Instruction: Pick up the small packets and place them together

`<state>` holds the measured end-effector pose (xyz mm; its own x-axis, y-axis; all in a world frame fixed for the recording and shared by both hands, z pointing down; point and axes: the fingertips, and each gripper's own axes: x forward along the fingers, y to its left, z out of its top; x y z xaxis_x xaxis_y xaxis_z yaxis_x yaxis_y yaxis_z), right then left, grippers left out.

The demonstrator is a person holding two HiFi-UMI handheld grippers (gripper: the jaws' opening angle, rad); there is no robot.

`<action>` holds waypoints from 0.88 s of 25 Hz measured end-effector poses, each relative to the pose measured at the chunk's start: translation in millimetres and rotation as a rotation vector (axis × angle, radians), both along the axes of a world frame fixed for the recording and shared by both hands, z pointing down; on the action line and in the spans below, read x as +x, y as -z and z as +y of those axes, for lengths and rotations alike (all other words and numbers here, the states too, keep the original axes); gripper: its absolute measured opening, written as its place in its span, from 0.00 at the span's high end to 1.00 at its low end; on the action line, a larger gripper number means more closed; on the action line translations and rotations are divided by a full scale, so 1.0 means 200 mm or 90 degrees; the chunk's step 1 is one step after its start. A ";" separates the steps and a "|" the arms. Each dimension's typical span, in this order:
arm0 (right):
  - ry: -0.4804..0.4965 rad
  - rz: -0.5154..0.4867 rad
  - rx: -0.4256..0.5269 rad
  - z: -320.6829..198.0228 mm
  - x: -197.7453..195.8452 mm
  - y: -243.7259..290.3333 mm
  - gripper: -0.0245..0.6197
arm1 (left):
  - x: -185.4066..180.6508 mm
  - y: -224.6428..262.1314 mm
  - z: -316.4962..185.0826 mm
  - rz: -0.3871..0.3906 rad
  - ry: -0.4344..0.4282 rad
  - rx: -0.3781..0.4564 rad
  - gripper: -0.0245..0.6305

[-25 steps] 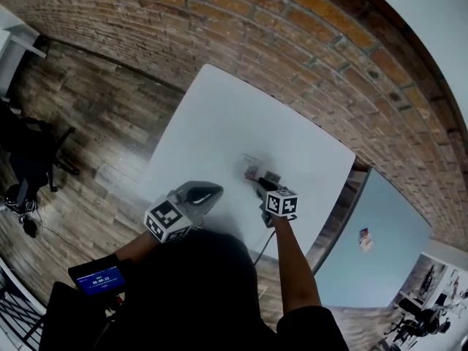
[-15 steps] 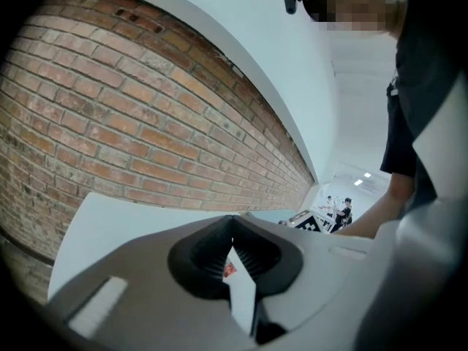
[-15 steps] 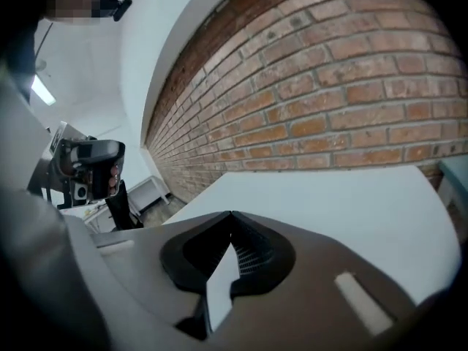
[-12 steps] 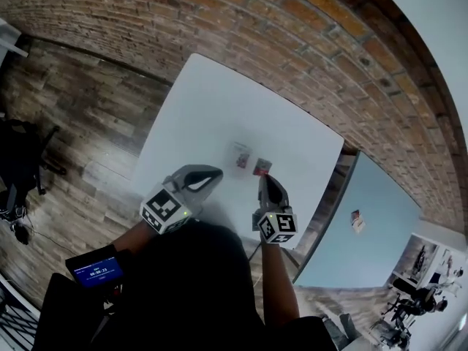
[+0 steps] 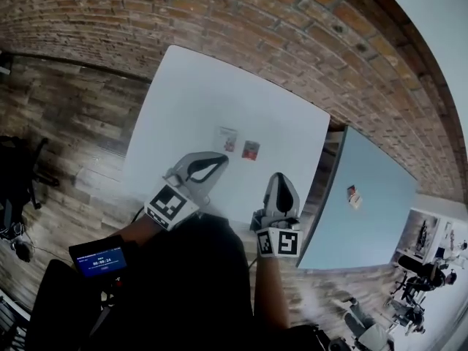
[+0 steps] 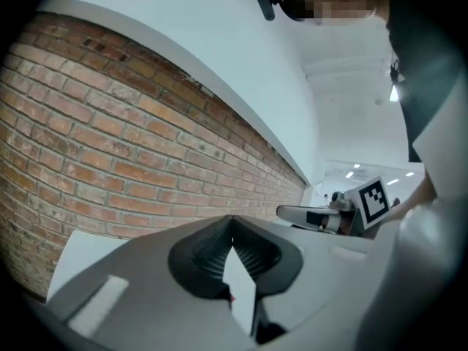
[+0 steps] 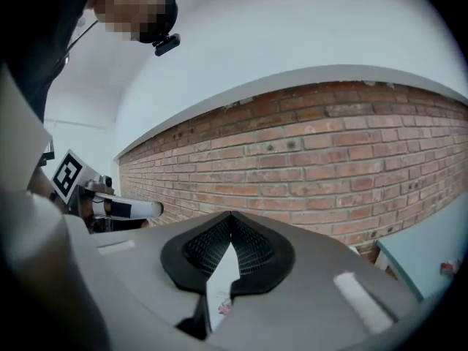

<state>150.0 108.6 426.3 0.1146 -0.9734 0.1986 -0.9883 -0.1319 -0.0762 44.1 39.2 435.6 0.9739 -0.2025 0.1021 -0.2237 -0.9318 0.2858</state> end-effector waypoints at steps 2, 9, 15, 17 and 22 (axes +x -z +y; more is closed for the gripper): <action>0.001 0.017 0.004 0.05 0.03 0.02 0.96 | 0.02 0.06 0.04 0.015 0.040 0.019 0.96; 0.103 0.064 0.068 0.17 0.03 0.18 0.96 | 0.07 0.17 0.19 0.030 0.185 0.072 0.96; 0.140 0.070 0.086 0.28 0.05 0.26 0.96 | 0.07 0.25 0.34 0.014 0.253 0.113 0.96; 0.131 0.072 0.085 0.30 0.07 0.26 0.96 | 0.06 0.26 0.37 0.017 0.263 0.118 0.96; 0.109 0.088 0.092 0.33 0.10 0.27 0.96 | 0.02 0.26 0.39 0.012 0.272 0.120 0.96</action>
